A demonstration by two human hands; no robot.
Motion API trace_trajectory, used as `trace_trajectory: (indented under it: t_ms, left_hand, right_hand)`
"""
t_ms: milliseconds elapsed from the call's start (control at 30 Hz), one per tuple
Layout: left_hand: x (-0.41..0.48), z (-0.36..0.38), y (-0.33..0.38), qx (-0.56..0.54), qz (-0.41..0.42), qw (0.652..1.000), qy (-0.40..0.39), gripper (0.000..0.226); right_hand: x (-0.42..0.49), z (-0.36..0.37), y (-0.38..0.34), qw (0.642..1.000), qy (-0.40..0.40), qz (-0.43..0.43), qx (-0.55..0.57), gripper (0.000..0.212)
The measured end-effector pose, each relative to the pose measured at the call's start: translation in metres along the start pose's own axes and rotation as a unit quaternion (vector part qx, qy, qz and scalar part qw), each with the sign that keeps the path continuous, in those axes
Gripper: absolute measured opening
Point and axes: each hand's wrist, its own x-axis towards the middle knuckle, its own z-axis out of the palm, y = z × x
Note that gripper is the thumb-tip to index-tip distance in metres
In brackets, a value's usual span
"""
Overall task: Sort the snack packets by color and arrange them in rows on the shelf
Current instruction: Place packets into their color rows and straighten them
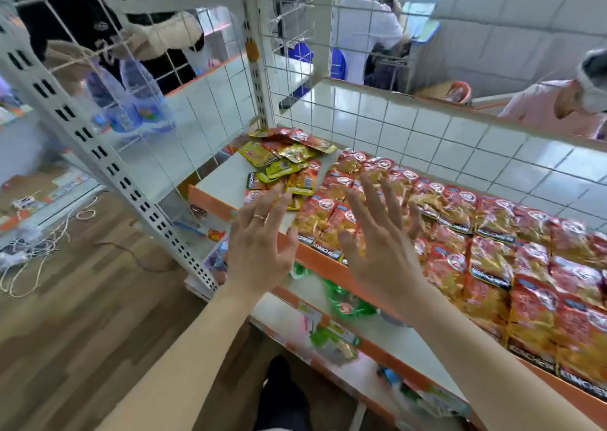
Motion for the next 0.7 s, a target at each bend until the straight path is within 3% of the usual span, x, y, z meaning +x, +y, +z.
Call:
trace_trajectory:
  t_ms: [300, 567, 700]
  left_hand:
    - [0.06, 0.033, -0.103, -0.007, 0.029, 0.99, -0.138, 0.056]
    - [0.084, 0.064, -0.145, -0.004, 0.106, 0.953, -0.282, 0.064]
    - [0.088, 0.061, -0.16, -0.023, 0.109, 0.956, -0.272, 0.061]
  right_hand:
    - [0.083, 0.074, -0.057, 0.997, -0.071, 0.034, -0.02, 0.063]
    - [0.129, 0.111, -0.073, 0.985, -0.117, 0.115, -0.043, 0.058]
    - [0.142, 0.12, -0.077, 0.982, -0.113, 0.142, -0.041, 0.056]
